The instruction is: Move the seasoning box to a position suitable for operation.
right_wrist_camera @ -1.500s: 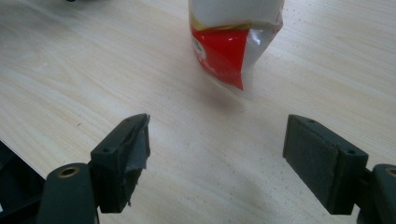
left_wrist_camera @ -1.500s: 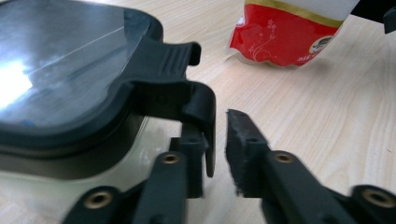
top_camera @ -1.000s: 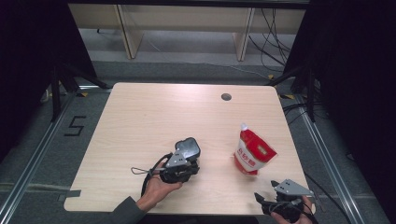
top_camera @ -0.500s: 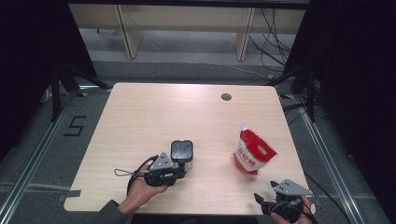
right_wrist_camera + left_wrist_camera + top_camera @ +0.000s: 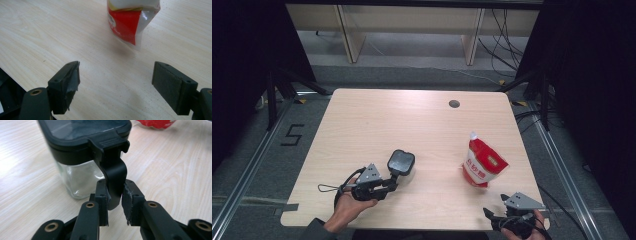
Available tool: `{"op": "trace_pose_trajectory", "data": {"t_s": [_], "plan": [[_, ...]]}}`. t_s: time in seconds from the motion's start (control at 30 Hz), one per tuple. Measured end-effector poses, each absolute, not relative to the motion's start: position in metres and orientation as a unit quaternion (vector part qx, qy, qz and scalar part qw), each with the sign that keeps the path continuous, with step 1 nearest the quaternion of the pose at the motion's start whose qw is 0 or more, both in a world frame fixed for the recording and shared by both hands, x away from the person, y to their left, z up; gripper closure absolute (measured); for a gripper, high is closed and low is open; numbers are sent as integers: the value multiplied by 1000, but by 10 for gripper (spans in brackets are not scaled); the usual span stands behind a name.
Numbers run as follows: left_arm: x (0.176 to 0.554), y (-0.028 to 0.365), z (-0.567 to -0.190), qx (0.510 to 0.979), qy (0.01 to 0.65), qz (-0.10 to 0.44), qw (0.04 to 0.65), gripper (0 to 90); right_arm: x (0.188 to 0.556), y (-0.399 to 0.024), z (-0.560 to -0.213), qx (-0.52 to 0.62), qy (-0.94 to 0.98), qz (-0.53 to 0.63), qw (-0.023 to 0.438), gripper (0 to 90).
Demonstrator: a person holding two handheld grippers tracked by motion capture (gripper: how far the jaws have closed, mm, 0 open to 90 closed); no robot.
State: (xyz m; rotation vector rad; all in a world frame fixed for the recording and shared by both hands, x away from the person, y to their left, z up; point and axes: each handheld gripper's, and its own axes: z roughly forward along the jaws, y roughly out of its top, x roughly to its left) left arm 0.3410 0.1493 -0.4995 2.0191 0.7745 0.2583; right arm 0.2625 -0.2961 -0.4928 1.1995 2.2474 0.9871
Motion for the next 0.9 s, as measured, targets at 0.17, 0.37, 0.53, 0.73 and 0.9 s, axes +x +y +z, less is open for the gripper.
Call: {"op": "trace_pose_trajectory", "data": {"t_s": [0.17,0.37,0.53,0.73,0.9], "plan": [[341,160,-499,820,322,127,455,734,263,-296,-493,427,806,354,206,234],[342,170,-498,815,340,143,447,727,262,-295,-492,425,807,354,208,234],[346,180,-497,808,359,175,433,723,263,-296,-492,423,808,353,209,234],[349,179,-497,808,364,197,419,715,263,-294,-492,424,807,356,206,233],[355,179,-498,805,371,202,417,725,263,-295,-492,423,809,352,208,234]]}}
